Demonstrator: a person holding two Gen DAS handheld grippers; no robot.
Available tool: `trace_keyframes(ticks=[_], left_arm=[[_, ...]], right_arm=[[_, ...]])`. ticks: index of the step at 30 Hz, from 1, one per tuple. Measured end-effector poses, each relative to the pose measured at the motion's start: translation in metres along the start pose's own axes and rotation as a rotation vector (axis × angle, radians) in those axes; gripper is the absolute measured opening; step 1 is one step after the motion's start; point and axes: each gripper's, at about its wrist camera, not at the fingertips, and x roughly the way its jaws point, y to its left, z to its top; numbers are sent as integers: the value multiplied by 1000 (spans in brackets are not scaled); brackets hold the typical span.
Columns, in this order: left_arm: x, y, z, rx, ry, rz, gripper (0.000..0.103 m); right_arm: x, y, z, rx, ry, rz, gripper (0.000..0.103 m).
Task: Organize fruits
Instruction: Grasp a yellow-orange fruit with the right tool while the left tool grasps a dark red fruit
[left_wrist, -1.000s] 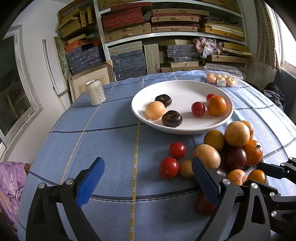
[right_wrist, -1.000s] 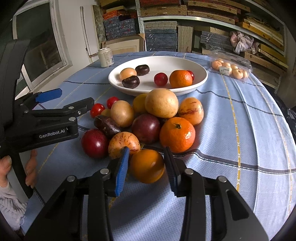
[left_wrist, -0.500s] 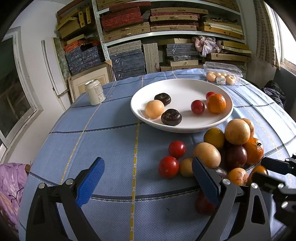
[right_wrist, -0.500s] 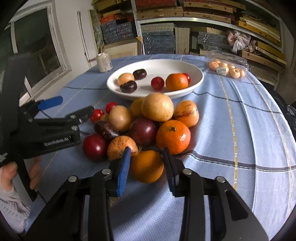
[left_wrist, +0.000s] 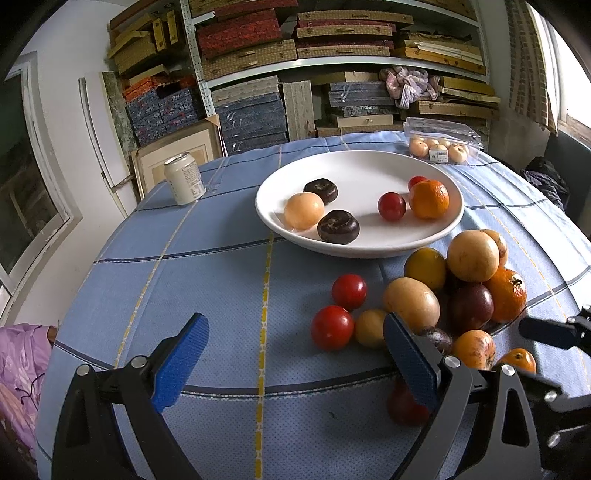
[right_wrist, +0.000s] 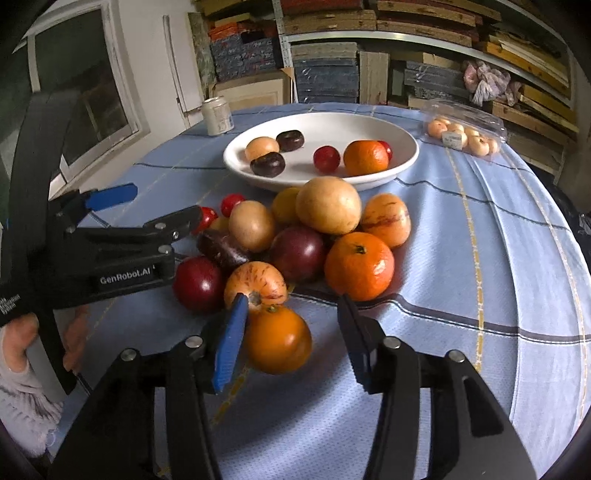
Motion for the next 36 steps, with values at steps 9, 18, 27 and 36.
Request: trace_keyframes(ticks=[9, 18, 27, 36], left_arm=[[-10, -8, 0, -1, -5, -128, 96], [-13, -44, -17, 130, 23, -230, 95], [-8, -44, -22, 120, 54, -319, 68], [3, -48, -28, 119, 121, -343, 47]], right_arm=[[1, -1, -8, 19, 50, 32, 37], [-9, -22, -15, 95, 55, 25, 37], [-14, -30, -20, 124, 59, 46, 37], [-11, -23, -19, 93, 64, 21, 38]])
